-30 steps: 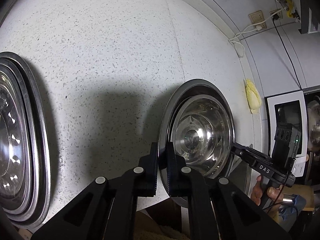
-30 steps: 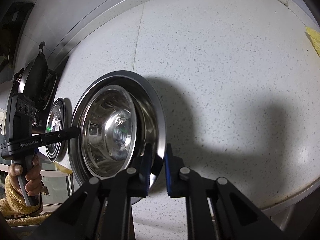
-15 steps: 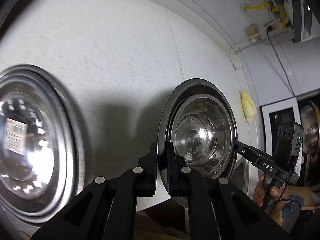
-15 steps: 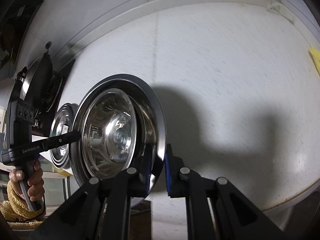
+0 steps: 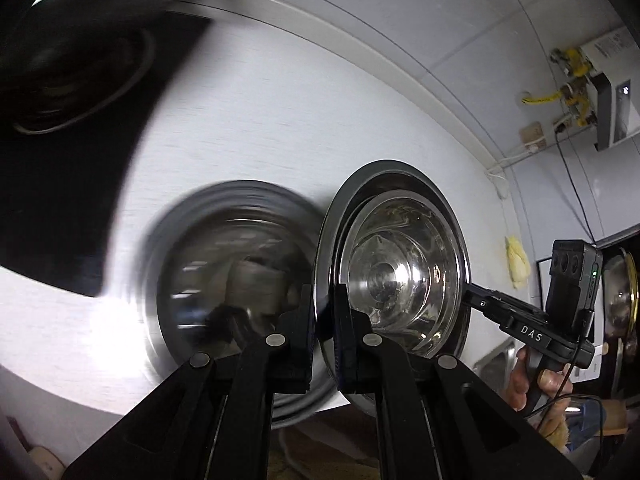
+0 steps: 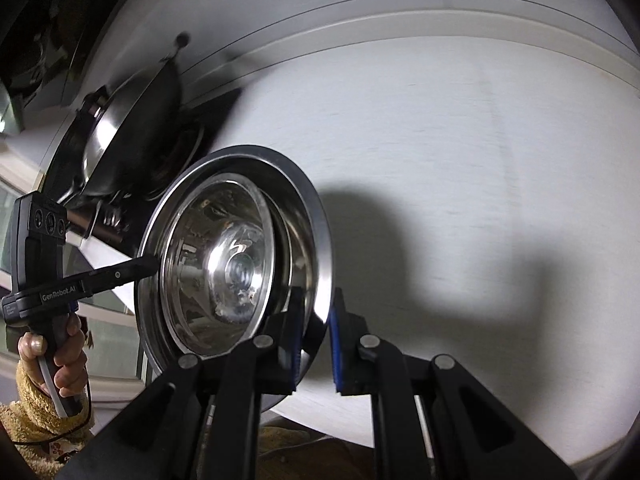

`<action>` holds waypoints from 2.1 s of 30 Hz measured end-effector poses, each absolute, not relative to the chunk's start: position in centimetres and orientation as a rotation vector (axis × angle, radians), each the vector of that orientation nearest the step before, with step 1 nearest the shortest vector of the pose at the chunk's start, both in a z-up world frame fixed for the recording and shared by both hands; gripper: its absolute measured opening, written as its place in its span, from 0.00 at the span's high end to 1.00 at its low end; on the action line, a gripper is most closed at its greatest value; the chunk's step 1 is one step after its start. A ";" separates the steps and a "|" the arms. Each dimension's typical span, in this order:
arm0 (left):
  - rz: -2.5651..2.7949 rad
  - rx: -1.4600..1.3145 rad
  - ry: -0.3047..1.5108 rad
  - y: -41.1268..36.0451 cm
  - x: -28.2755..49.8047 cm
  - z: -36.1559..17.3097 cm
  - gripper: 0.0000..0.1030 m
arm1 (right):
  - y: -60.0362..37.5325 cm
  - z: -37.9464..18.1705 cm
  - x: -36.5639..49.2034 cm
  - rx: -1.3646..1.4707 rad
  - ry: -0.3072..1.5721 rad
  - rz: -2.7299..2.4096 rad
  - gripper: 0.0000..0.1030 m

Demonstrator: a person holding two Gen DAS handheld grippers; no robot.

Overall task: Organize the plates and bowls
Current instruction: 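Carry the dish stack beside the stove with both tools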

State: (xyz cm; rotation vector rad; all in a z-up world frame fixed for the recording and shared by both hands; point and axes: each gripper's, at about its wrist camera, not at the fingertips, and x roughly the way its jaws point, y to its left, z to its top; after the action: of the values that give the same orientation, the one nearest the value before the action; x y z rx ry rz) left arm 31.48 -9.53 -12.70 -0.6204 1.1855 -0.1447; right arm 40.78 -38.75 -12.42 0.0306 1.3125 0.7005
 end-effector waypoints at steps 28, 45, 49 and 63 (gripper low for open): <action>-0.179 -0.604 1.244 -3.2 30.4 -18.4 0.94 | -31.5 -16.8 37.1 0.045 1.367 0.564 0.90; -0.150 -0.601 1.215 -3.2 29.8 -18.3 0.94 | -31.1 -16.9 36.6 0.035 1.345 0.570 0.89; -0.130 -0.585 1.205 -3.4 29.8 -18.2 0.94 | -30.7 -16.6 36.3 -0.003 1.334 0.564 0.87; 0.023 -0.545 1.041 -2.6 26.2 -15.1 0.43 | -32.6 -14.2 35.0 0.019 1.252 0.616 0.86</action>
State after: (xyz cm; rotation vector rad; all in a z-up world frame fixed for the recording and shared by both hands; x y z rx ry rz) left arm 26.15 -2.58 -15.09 -0.5451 1.0411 0.0229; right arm 35.02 -32.60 -14.18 0.0193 1.2518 0.6159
